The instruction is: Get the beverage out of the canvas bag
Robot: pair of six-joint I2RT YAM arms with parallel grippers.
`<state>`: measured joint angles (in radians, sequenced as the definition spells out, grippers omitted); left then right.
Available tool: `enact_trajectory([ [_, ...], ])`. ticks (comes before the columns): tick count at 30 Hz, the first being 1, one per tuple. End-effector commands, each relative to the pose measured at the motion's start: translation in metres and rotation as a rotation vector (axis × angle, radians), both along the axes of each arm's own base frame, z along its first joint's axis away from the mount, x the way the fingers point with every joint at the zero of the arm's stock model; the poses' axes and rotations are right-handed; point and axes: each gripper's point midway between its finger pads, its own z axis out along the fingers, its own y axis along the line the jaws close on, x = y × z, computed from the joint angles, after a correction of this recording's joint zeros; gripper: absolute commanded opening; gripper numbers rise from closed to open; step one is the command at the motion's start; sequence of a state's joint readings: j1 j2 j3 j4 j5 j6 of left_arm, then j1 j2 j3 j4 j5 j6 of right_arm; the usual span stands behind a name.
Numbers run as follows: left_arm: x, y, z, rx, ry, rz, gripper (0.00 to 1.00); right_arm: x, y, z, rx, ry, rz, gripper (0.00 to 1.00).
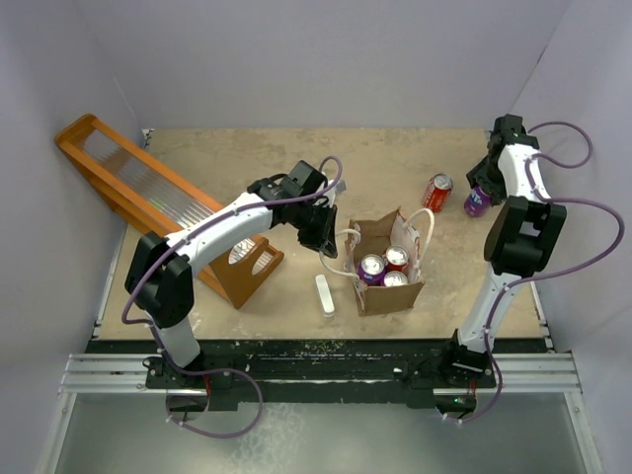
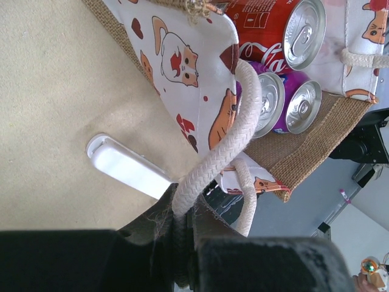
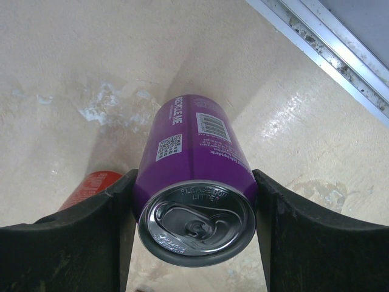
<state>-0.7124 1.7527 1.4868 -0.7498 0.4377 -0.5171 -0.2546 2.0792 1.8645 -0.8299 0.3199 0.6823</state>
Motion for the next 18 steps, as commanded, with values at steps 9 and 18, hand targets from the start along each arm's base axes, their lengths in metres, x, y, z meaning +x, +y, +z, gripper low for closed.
enact_trajectory([
  [9,0.019,-0.013,0.012,-0.040,-0.034,0.033,0.00,0.021,0.008,0.022,0.004,-0.079,0.071,0.00],
  [18,0.020,-0.014,0.015,-0.050,-0.046,0.024,0.00,0.023,0.009,0.012,-0.010,-0.052,0.095,0.27],
])
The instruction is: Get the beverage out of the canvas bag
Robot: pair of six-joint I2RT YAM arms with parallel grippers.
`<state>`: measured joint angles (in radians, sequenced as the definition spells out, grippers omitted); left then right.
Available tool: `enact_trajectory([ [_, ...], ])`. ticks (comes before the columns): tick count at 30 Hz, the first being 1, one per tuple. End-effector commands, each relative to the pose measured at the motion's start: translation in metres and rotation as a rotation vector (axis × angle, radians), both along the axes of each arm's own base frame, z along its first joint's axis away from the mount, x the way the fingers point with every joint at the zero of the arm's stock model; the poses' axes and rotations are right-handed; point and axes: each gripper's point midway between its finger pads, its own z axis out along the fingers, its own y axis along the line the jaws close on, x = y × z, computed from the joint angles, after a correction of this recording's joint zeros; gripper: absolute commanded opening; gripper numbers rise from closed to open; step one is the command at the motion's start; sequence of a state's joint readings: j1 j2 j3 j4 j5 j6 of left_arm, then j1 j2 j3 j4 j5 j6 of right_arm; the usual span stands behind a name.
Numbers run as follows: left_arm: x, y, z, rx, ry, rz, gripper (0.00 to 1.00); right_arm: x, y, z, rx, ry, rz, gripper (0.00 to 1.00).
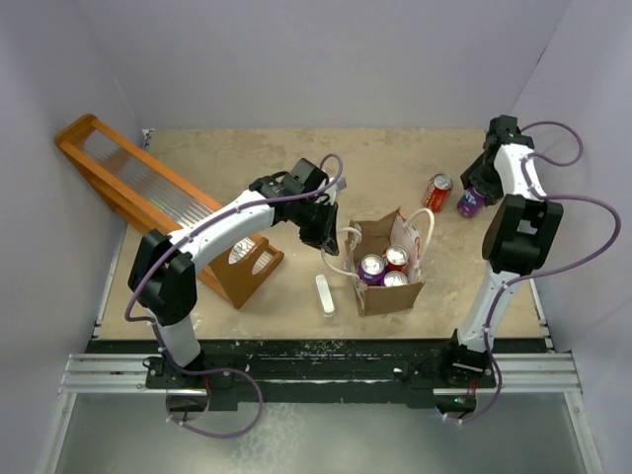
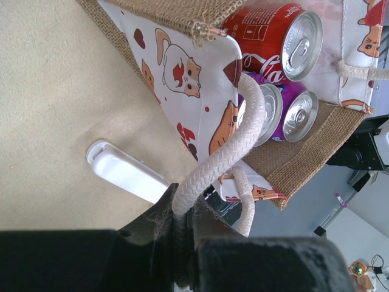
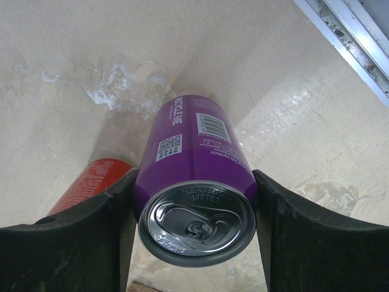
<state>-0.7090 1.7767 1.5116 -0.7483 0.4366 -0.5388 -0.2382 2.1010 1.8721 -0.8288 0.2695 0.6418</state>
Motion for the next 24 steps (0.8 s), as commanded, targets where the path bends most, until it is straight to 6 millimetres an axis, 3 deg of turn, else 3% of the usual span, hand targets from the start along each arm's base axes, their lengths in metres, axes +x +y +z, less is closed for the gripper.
enact_trajectory([
  [1,0.014,-0.010,0.016,-0.048,-0.059,0.002,0.00,0.017,-0.005,0.020,-0.044,-0.068,0.026,0.31],
  [5,0.013,-0.009,0.017,-0.048,-0.068,-0.008,0.00,0.020,-0.003,0.025,-0.040,-0.080,0.048,0.56],
  [8,0.012,-0.008,0.019,-0.048,-0.073,-0.016,0.00,0.018,0.001,0.041,-0.033,-0.101,0.065,0.84],
  [10,0.011,-0.007,0.020,-0.049,-0.075,-0.022,0.00,0.014,0.000,0.056,-0.048,-0.123,0.075,0.94],
  [13,0.009,-0.007,0.022,-0.057,-0.077,-0.034,0.00,0.000,0.000,0.077,-0.078,-0.150,0.082,1.00],
  [16,0.006,-0.008,0.023,-0.068,-0.073,-0.047,0.00,-0.027,0.003,0.086,-0.098,-0.148,0.079,1.00],
  [24,0.001,-0.003,0.023,-0.077,-0.081,-0.064,0.00,-0.132,0.051,0.043,0.028,-0.112,0.155,1.00],
])
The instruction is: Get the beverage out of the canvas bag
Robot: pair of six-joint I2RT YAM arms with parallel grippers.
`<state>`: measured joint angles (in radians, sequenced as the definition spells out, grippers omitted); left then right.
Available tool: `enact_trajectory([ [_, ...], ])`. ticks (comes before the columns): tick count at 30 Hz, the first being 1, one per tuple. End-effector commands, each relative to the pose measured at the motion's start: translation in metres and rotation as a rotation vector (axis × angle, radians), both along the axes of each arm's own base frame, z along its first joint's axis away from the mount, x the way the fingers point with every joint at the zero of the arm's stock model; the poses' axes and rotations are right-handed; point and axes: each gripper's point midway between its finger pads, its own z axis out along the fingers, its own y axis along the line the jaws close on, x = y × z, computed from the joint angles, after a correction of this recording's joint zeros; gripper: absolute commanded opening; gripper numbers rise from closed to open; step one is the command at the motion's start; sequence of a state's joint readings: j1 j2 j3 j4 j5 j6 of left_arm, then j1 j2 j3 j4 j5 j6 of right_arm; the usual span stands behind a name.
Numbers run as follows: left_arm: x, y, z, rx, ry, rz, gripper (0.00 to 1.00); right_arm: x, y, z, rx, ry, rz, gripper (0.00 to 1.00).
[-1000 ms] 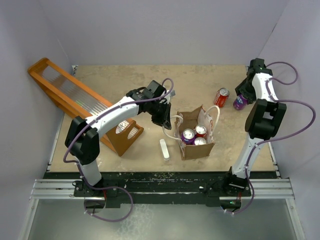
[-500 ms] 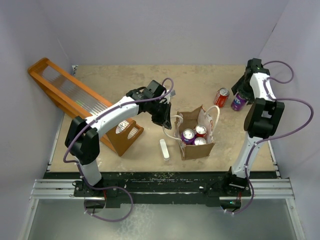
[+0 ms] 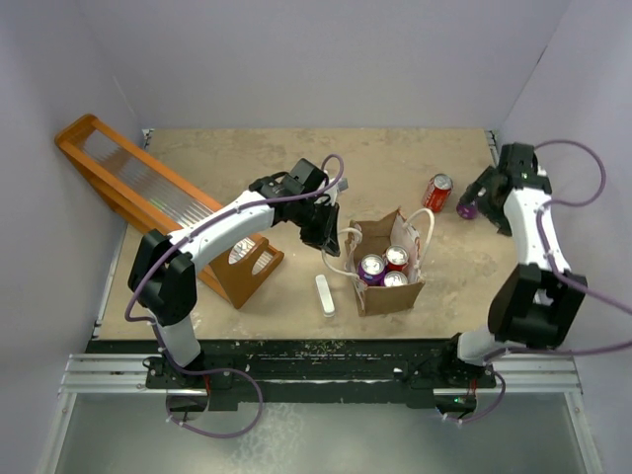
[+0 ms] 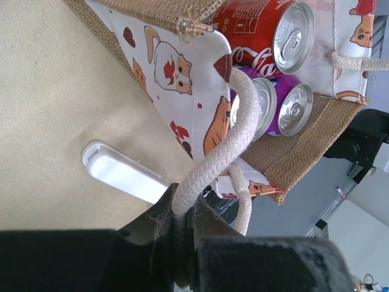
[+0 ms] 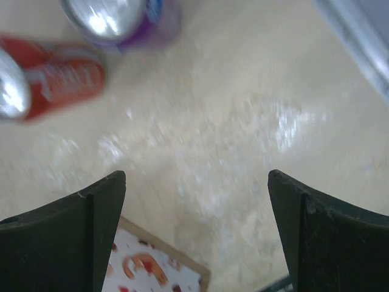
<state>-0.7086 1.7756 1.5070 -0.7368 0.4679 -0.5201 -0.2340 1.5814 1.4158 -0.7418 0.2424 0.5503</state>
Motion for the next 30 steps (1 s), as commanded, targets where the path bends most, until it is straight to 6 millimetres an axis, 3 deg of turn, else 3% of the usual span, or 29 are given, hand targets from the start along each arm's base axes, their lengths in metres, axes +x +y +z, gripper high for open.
enact_trajectory([
  [1,0.005,0.001,0.021,-0.052,-0.085,-0.033,0.00,-0.049,0.032,-0.023,0.088,0.004,0.076,1.00],
  [4,0.004,0.001,0.023,-0.071,-0.084,-0.045,0.00,-0.077,0.051,-0.018,0.133,-0.043,0.117,0.99],
  [8,0.001,0.000,0.022,-0.076,-0.078,-0.057,0.00,-0.090,0.072,0.013,0.165,-0.129,0.249,0.99],
  [14,-0.009,-0.003,0.023,-0.124,-0.042,-0.060,0.00,-0.081,0.107,0.099,0.188,-0.312,0.475,0.98],
  [19,-0.013,0.001,0.020,-0.118,-0.037,-0.061,0.00,-0.072,0.165,0.154,0.339,-0.448,0.664,0.99],
  [21,-0.013,0.002,0.021,-0.118,-0.040,-0.064,0.00,-0.069,0.187,0.167,0.353,-0.461,0.702,0.99],
  [25,-0.013,0.002,0.021,-0.117,-0.043,-0.063,0.00,-0.066,0.228,0.169,0.405,-0.423,0.753,0.97],
  [30,-0.012,0.002,0.022,-0.117,-0.045,-0.068,0.00,-0.070,0.261,0.137,0.419,-0.289,0.756,0.95],
])
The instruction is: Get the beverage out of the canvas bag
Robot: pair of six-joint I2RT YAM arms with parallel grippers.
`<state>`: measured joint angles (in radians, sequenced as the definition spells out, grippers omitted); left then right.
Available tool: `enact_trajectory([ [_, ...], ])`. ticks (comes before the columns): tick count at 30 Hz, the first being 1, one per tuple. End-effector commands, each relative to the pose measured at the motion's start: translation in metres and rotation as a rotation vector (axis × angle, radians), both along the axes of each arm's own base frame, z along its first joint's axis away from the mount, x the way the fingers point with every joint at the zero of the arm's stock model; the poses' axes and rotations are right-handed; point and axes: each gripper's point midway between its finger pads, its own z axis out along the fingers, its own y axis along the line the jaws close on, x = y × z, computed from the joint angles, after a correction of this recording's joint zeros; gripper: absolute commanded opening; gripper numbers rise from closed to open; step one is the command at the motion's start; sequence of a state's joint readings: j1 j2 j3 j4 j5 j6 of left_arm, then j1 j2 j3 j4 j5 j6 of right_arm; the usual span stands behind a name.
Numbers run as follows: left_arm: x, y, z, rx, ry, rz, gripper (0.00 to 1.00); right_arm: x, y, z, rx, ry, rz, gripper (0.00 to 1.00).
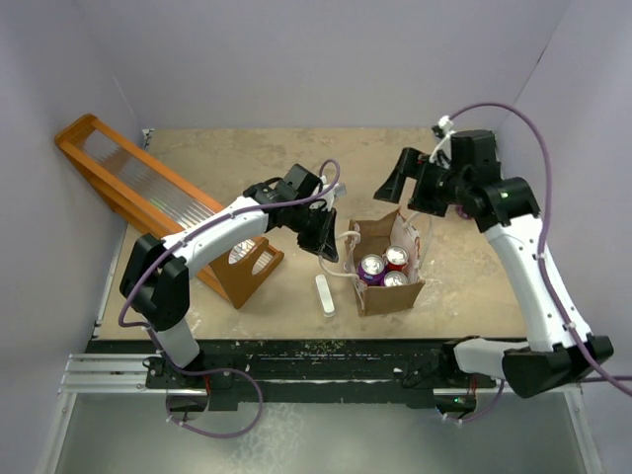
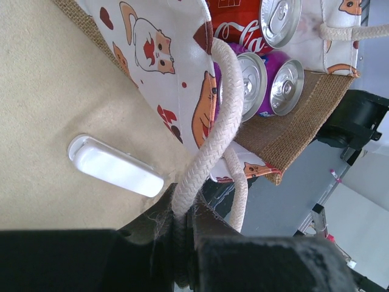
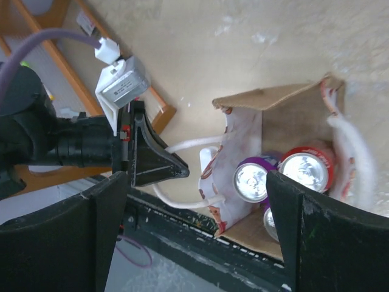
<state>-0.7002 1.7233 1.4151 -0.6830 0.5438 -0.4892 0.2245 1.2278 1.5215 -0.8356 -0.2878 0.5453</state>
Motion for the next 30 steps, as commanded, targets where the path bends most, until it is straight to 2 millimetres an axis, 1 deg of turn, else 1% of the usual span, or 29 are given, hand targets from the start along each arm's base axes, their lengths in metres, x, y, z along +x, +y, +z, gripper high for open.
enact_trajectory([
  [1,0.003,-0.003,0.022,-0.062,-0.055,-0.011,0.00,-0.005,0.021,-0.023,-0.022,0.111,-0.027,0.95],
  [3,0.003,-0.003,0.021,-0.059,-0.052,-0.015,0.00,-0.012,0.032,-0.041,-0.052,0.168,-0.021,0.94],
  [4,0.003,-0.003,0.020,-0.057,-0.050,-0.016,0.00,-0.015,0.035,-0.051,-0.073,0.196,-0.032,0.93],
  [7,0.003,-0.002,0.019,-0.052,-0.052,-0.019,0.00,-0.025,0.033,-0.083,-0.136,0.289,-0.107,0.93],
  [10,0.003,-0.001,0.017,-0.046,-0.054,-0.020,0.00,-0.031,0.030,-0.104,-0.166,0.346,-0.165,0.92],
  [13,0.003,0.000,0.017,-0.042,-0.054,-0.021,0.00,-0.034,0.027,-0.117,-0.180,0.378,-0.216,0.92],
  [16,0.003,0.000,0.016,-0.041,-0.055,-0.023,0.00,-0.035,0.031,-0.128,-0.181,0.404,-0.236,0.91],
  [21,0.004,0.000,0.014,-0.039,-0.055,-0.026,0.00,-0.039,0.035,-0.149,-0.233,0.453,-0.279,0.84],
  [27,0.003,0.001,0.015,-0.036,-0.057,-0.027,0.00,-0.049,0.040,-0.173,-0.313,0.497,-0.291,0.83],
  [30,0.003,0.001,0.013,-0.033,-0.055,-0.030,0.00,-0.050,0.041,-0.181,-0.333,0.504,-0.287,0.83],
])
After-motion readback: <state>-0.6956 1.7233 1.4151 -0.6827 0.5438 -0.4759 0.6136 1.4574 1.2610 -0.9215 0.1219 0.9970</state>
